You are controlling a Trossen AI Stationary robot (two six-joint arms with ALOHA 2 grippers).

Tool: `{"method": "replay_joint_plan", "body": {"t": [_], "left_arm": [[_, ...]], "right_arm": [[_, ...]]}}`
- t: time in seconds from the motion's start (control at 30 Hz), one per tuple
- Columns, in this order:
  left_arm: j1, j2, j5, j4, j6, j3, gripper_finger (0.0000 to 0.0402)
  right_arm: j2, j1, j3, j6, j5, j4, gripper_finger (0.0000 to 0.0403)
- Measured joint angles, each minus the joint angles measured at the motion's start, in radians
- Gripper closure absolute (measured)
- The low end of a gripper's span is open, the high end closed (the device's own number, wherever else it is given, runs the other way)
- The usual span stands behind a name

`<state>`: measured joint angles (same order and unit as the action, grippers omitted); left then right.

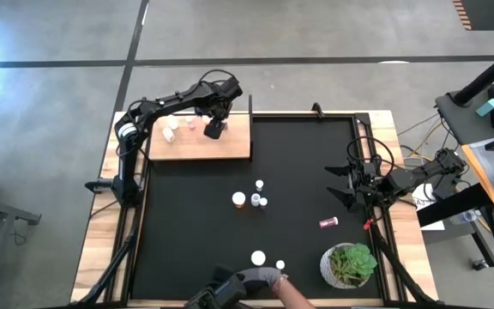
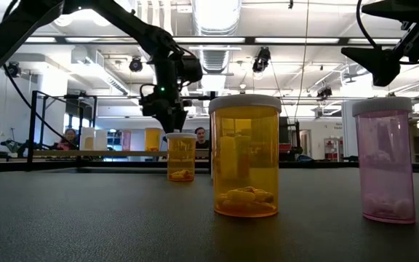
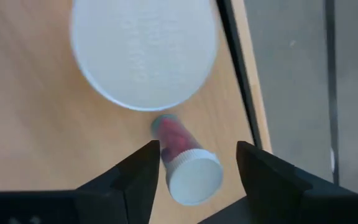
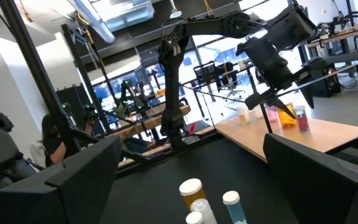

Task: Pick and place medicine bottles onto shelf by color
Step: Put the bottom left blue pill on the shelf, then put the top orange pill bottle on the shelf aligned with the other orange pill bottle

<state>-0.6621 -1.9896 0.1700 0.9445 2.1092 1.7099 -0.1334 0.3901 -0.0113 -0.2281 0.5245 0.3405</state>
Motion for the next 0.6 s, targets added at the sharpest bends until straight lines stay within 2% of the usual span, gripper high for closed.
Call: {"method": "replay_joint_plan", "body": {"t": [0.43, 0.6], "left_arm": [[0.000, 0.011, 0.011, -0.011, -0.060, -0.001, 0.0204], [0.000, 0.050, 0.021, 0.007, -0.134, -0.001, 0.0204]], "right_arm": [[0.000, 0.000, 0.000, 0.000, 0.000, 0.000, 0.0019], [0.000, 0.000, 0.000, 0.000, 0.000, 0.000, 0.0019]]}}
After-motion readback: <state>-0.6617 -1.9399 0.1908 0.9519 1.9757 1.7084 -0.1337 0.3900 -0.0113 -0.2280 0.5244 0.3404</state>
